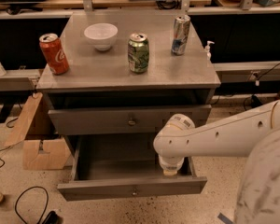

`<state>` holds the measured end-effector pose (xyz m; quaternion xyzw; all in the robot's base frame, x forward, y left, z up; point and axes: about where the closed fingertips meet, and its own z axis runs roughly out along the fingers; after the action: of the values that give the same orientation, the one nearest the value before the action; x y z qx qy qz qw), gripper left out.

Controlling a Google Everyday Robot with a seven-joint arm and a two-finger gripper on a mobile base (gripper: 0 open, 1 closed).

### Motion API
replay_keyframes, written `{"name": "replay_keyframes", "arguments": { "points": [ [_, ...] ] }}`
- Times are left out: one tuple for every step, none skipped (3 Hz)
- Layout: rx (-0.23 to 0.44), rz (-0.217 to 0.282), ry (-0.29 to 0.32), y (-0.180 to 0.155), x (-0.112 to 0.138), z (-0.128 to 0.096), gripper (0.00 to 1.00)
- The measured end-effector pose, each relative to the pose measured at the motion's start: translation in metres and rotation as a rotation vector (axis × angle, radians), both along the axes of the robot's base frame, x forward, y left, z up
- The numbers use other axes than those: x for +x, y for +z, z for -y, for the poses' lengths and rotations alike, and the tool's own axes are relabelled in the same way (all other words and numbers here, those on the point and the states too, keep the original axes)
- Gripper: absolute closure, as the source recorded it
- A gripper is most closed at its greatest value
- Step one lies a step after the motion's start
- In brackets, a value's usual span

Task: Open middle drawer

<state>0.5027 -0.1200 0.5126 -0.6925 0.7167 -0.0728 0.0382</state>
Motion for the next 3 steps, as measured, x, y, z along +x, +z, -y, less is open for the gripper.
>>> {"name": "replay_keyframes", "arguments": {
  "points": [
    [0.024, 0.054, 0.031, 0.003, 0.024, 0.008, 0.84],
    [0.067, 0.088, 0.108, -0.017, 0.052, 0.013, 1.00],
    [0.076, 0.088, 0.152, -0.049, 0.070, 0.014, 1.00]
  ]
}}
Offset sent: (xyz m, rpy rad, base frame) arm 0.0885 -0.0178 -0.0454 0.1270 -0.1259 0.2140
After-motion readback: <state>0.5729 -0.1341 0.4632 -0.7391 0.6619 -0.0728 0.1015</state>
